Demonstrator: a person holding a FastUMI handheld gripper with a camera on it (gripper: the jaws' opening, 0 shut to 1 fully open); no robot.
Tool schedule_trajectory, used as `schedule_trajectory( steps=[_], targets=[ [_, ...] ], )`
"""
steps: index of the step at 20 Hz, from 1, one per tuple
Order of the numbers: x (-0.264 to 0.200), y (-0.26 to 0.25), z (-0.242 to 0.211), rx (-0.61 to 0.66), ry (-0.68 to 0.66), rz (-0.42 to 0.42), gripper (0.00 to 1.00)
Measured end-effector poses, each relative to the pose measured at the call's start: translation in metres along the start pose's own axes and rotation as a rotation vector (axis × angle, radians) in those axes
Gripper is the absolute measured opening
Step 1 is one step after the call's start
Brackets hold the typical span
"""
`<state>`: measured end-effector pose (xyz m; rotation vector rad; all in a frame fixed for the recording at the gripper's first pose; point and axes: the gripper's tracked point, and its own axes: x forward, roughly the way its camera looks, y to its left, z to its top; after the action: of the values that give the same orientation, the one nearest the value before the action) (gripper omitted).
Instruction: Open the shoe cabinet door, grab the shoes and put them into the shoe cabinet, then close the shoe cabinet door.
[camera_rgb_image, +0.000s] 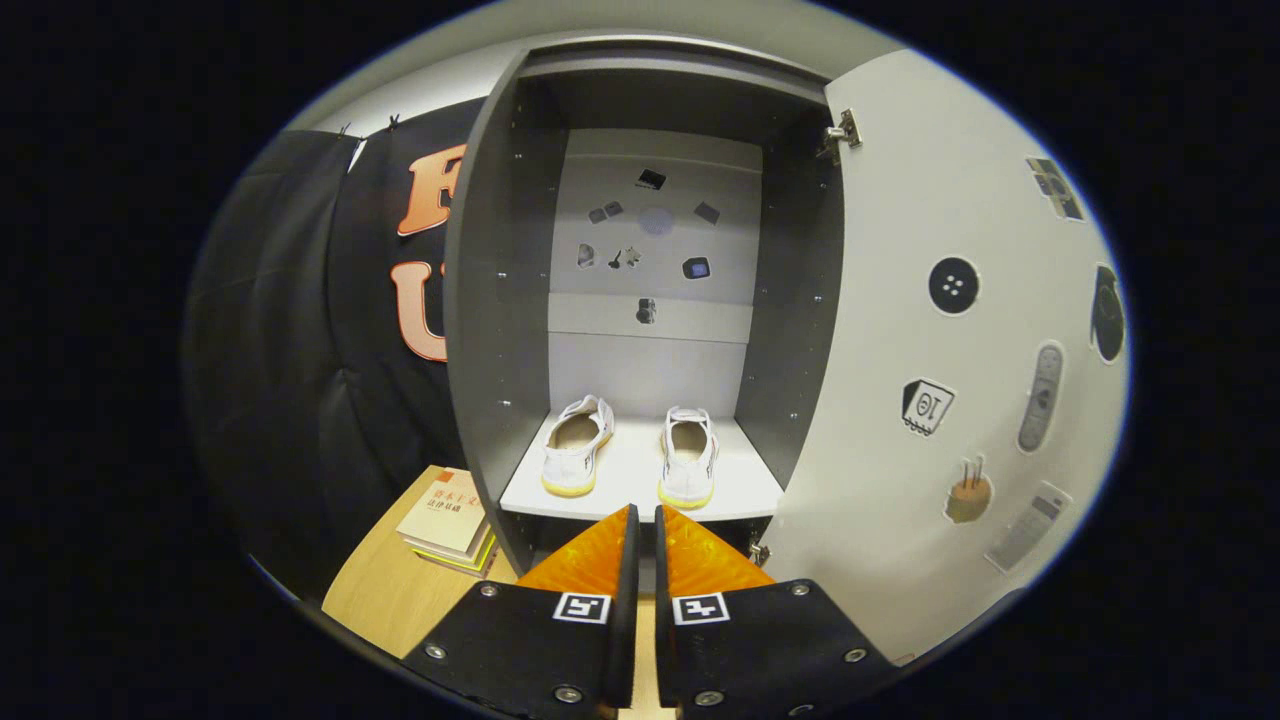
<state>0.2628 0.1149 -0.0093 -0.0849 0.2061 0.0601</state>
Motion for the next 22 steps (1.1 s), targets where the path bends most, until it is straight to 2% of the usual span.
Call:
schedule_trajectory(
  steps=[7,11,22],
  targets=[
    [-0.099,0.004,-0.001,0.039,-0.069,0.005,0.10],
    [-0.140,0.006,-0.010,0.050,-0.086,0.009,0.12],
    [-0.208,-0.004,-0.028,0.077,-0.127,0.006,0.34]
  ],
)
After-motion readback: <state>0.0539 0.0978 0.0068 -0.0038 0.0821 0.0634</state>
